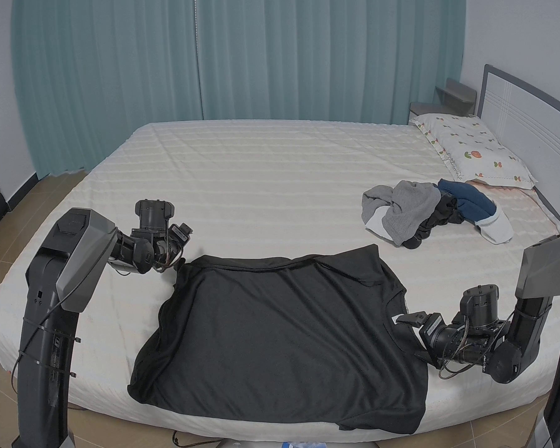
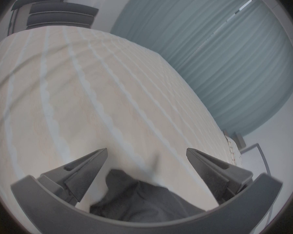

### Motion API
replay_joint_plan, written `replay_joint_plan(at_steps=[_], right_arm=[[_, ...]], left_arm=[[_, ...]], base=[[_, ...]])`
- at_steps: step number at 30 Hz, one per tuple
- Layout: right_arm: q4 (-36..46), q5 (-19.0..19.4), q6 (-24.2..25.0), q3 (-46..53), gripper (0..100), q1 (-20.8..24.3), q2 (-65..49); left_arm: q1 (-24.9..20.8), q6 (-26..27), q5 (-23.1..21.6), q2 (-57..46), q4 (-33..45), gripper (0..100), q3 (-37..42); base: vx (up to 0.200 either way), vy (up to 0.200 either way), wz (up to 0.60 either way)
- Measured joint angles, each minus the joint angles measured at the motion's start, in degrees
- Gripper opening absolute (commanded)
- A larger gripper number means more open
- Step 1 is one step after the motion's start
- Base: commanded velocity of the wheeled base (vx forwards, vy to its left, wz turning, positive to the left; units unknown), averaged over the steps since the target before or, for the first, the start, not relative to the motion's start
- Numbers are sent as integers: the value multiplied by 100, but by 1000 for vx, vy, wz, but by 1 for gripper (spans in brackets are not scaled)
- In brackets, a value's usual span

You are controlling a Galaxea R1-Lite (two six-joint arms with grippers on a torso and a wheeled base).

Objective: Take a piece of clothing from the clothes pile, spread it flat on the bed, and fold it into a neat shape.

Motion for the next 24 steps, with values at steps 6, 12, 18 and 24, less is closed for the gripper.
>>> replay_joint_plan(at_steps=[6, 12, 18, 24], right_arm=[[0, 0, -4, -2, 100, 0, 0], [0, 2, -4, -2, 100, 0, 0], [2, 2, -4, -2, 100, 0, 0], [0, 2, -4, -4, 100, 2, 0]], left_arm=[[-34, 202, -35, -141, 123, 100, 238], [-141, 316, -40, -177, 157, 100, 384], [-205, 589, -29, -171, 146, 100, 488], [-205, 674, -2, -162, 143, 0, 549]], base=[[0, 0, 0], [0, 0, 0], [0, 0, 0], [0, 0, 0]])
